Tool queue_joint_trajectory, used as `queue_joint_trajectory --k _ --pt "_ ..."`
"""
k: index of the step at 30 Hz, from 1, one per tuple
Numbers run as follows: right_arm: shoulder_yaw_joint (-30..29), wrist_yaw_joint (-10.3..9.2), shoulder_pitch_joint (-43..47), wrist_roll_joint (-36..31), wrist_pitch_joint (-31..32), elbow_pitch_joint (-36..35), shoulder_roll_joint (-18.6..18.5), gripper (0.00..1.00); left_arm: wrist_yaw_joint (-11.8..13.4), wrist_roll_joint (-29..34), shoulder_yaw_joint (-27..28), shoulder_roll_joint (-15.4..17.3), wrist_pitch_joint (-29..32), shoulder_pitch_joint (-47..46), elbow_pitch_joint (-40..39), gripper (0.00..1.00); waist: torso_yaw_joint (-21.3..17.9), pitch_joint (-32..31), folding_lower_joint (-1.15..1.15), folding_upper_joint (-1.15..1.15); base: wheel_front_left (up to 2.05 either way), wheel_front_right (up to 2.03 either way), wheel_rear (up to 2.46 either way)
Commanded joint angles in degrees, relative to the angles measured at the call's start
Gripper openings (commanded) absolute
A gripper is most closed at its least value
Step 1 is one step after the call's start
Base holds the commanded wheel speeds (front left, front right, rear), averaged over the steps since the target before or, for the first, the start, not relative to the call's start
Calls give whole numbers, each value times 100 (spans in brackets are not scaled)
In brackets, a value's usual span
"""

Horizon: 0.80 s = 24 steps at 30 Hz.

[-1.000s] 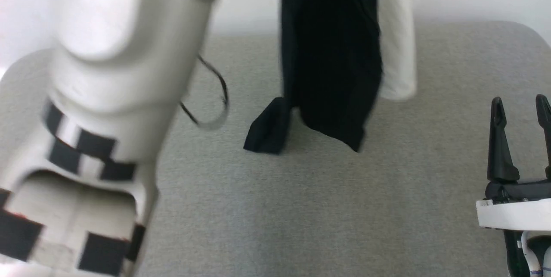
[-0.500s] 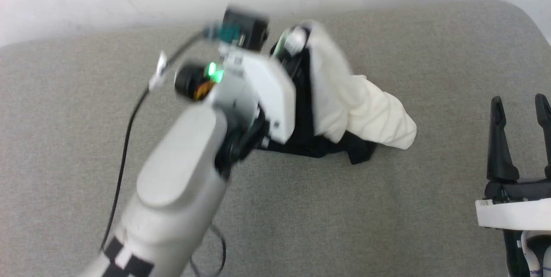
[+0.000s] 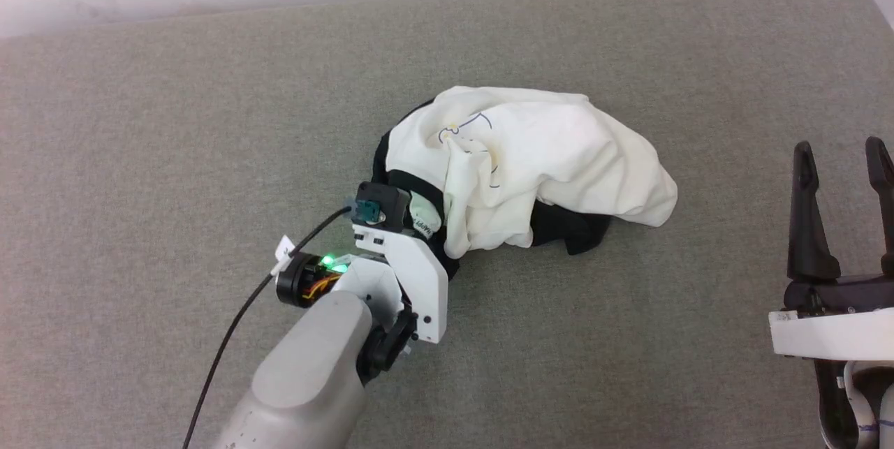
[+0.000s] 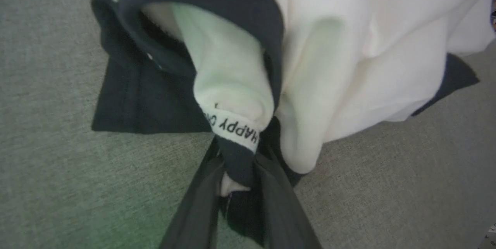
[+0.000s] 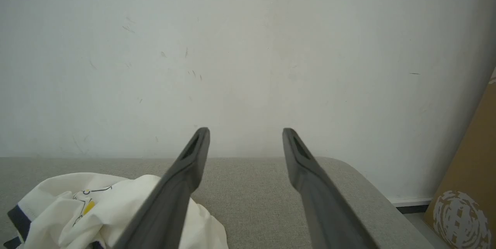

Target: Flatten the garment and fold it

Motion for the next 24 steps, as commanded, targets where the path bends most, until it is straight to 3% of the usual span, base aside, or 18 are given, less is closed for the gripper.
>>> queue_joint_trajectory --k 1,7,12,18,21,24 --pt "11 -11 -57 -16 -2 9 18 100 -25 33 -27 -57 -100 12 81 100 14 -5 -1 0 0 0 0" --pt "6 -11 7 -25 29 50 18 100 -119 -51 108 -126 -679 -150 -30 100 119 -153 -1 0 0 0 0" --pt "-31 -11 105 -11 51 51 18 100 -64 -124 332 148 -989 77 -860 100 220 -337 -1 0 0 0 0" --pt "-35 -11 245 19 74 36 18 100 411 -40 760 751 -1327 882 -2464 100 344 -499 -1 0 0 0 0" --pt "-12 -11 302 26 77 41 18 100 721 129 991 966 -1792 1438 -3228 100 377 -569 -1 0 0 0 0" --pt "-3 -11 384 39 71 51 18 100 845 216 1144 1068 -2406 2066 -3833 100 391 -643 -1 0 0 0 0"
